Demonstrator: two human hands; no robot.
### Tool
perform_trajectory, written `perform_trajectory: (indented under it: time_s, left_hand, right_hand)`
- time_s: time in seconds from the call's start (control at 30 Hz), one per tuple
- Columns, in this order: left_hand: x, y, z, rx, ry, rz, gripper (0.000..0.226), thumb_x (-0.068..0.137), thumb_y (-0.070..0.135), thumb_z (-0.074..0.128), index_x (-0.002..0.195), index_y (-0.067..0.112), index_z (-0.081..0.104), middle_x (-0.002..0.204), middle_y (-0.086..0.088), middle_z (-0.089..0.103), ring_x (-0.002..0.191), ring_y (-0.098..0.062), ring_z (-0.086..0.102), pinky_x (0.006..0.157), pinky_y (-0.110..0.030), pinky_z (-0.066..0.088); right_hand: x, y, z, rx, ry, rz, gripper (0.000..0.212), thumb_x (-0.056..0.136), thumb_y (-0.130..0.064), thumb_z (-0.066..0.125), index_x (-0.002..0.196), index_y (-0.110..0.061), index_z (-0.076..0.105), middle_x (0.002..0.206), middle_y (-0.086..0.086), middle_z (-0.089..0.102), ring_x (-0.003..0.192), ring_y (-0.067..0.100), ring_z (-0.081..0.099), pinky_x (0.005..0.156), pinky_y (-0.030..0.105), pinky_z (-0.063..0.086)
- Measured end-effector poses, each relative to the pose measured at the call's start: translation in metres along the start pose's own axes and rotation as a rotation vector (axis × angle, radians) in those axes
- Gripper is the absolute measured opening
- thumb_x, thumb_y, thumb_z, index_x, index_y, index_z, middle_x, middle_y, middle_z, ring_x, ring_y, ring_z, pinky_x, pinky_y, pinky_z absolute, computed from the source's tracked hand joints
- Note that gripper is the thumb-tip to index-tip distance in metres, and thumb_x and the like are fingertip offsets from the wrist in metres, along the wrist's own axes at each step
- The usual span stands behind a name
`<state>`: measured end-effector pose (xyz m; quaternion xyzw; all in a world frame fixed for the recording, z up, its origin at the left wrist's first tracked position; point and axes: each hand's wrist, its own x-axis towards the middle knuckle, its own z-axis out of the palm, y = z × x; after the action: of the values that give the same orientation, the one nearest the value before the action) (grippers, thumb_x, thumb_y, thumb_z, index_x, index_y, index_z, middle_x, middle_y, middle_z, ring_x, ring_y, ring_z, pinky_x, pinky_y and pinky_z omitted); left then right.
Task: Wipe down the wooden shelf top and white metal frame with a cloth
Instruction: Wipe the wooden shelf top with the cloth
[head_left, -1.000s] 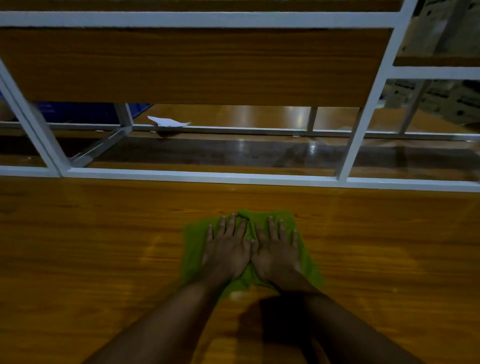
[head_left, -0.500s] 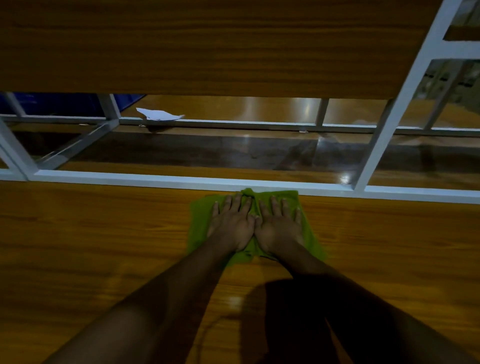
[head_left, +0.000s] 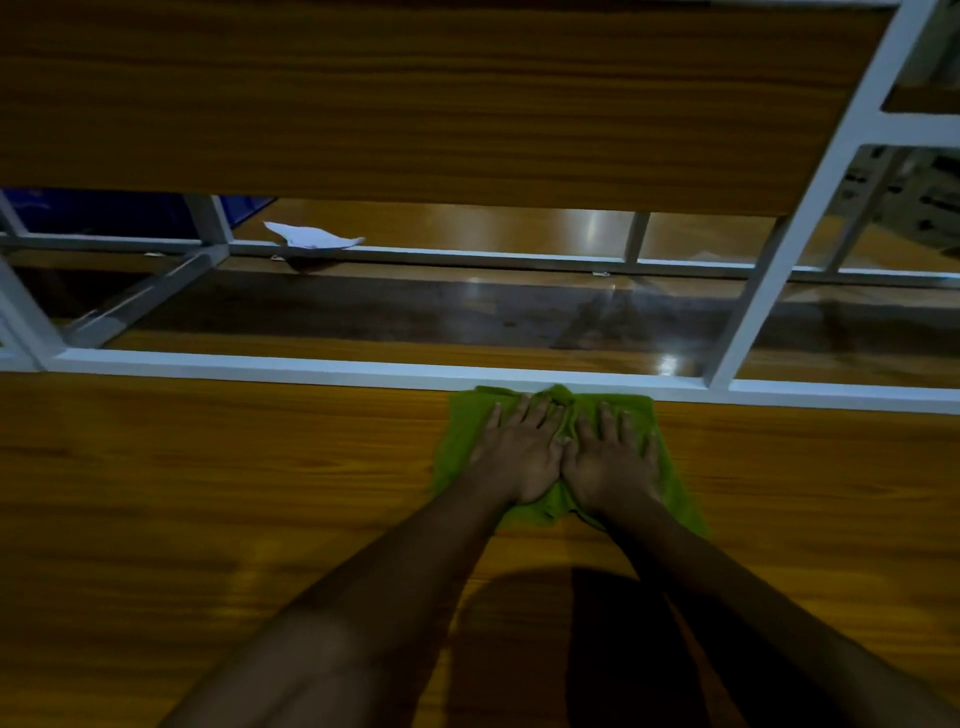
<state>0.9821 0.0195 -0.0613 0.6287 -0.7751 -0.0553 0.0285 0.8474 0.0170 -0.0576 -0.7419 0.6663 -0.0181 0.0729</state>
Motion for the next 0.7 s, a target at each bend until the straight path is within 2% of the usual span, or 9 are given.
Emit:
perform_trajectory:
  time_s: [0.2, 0.53, 0.7]
  left_hand:
    - [-0.024, -0.043, -0.005, -0.035, 0.007, -0.033, 0.058, 0.104, 0.045, 0.010, 0.158, 0.024, 0.004, 0.166, 0.001, -0.004, 0.152, -0.020, -0.006, 0.121, -0.051, -0.003]
    - [-0.096, -0.193, -0.025, -0.018, 0.013, -0.194, 0.057, 0.105, 0.045, 0.011, 0.158, 0.028, 0.002, 0.165, 0.005, -0.008, 0.152, -0.017, -0.007, 0.121, -0.048, -0.003]
    - [-0.129, -0.234, -0.030, -0.015, 0.008, -0.287, 0.056, 0.105, 0.044, 0.012, 0.158, 0.027, 0.003, 0.165, 0.003, -0.009, 0.152, -0.018, -0.007, 0.122, -0.048, -0.003]
  right_hand:
    - [-0.007, -0.050, 0.005, -0.024, -0.013, 0.012, 0.061, 0.102, -0.053, 0.015, 0.158, -0.030, 0.007, 0.166, 0.005, -0.006, 0.152, 0.031, -0.008, 0.119, 0.058, -0.005]
    - [-0.011, -0.215, 0.025, -0.009, -0.048, -0.175, 0.061, 0.101, -0.053, 0.013, 0.158, -0.030, 0.008, 0.166, 0.006, -0.007, 0.152, 0.031, -0.008, 0.118, 0.058, -0.008]
    - [-0.024, -0.264, 0.033, -0.010, -0.057, -0.258, 0.060, 0.102, -0.052, 0.013, 0.158, -0.032, 0.005, 0.166, 0.006, -0.007, 0.152, 0.031, -0.008, 0.118, 0.057, -0.008]
